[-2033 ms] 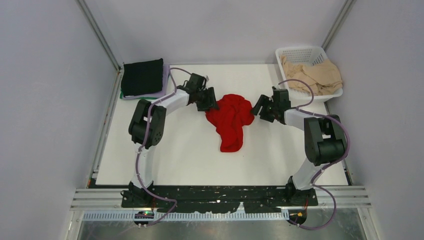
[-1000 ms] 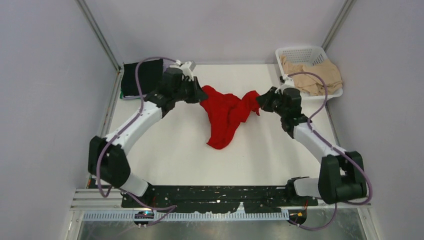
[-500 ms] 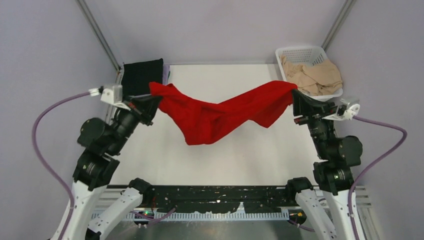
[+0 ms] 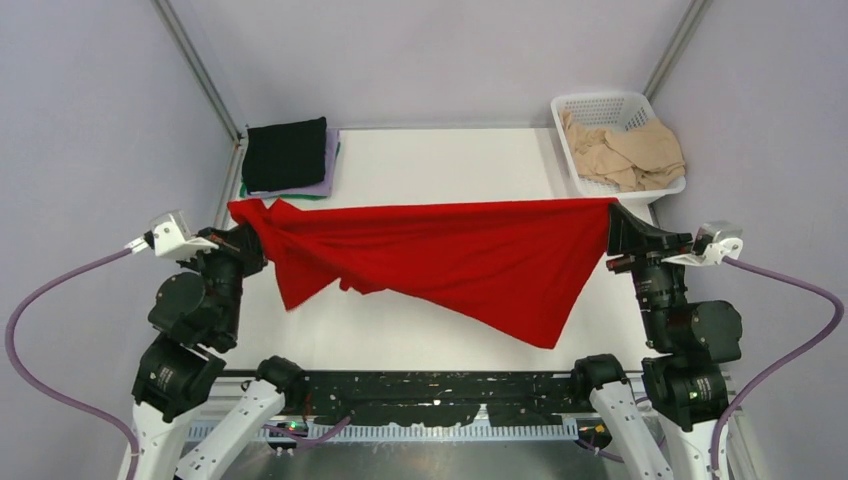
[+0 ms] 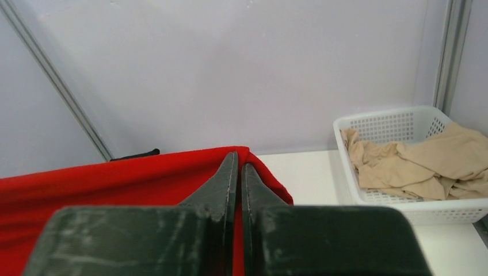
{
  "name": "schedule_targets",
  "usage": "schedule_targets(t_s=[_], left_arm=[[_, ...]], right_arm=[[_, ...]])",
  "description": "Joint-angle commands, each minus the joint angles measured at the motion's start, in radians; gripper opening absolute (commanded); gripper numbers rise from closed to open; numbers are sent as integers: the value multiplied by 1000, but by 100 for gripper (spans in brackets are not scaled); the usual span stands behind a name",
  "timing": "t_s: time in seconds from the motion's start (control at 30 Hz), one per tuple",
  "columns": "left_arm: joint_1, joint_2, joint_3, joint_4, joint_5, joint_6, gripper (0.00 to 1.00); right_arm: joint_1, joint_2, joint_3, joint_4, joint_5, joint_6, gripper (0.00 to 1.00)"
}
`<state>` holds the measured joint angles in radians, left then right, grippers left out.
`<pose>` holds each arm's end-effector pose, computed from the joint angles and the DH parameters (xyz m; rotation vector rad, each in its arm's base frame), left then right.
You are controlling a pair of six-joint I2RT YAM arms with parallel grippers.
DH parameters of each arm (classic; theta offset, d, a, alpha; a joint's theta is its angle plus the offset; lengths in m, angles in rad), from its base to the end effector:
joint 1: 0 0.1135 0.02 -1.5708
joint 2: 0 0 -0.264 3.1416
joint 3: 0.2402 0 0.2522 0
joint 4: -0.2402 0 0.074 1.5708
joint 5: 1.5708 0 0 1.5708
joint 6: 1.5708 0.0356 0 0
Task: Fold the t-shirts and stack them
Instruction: Flatten out the tshirt
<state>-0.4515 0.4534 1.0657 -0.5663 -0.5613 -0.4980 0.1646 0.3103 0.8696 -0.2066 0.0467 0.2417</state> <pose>0.0557 -0.0059 0.4238 -0.4794 1.4644 -0.3279 0.0469 0.0061 0.4128 0.0882 1.2217 0.3261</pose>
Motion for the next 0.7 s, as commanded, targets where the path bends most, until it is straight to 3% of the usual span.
schedule_targets(t_s=[0.0,0.17,0.47,0.67], left_arm=[[4,23,-27,-26,-159,-39,0],[4,37,-53,-8,-95,-27,0],[4,-96,-92,-1,68,-40,0],[4,-35,-112,16,57,-28,0]], right_arm=[[2,24,9,-53,102,-13,5],[1,30,-14,-39,111,-16,5],[2,6,33,-79,123,-22,5],[1,105,55,-107,170,-21,5]])
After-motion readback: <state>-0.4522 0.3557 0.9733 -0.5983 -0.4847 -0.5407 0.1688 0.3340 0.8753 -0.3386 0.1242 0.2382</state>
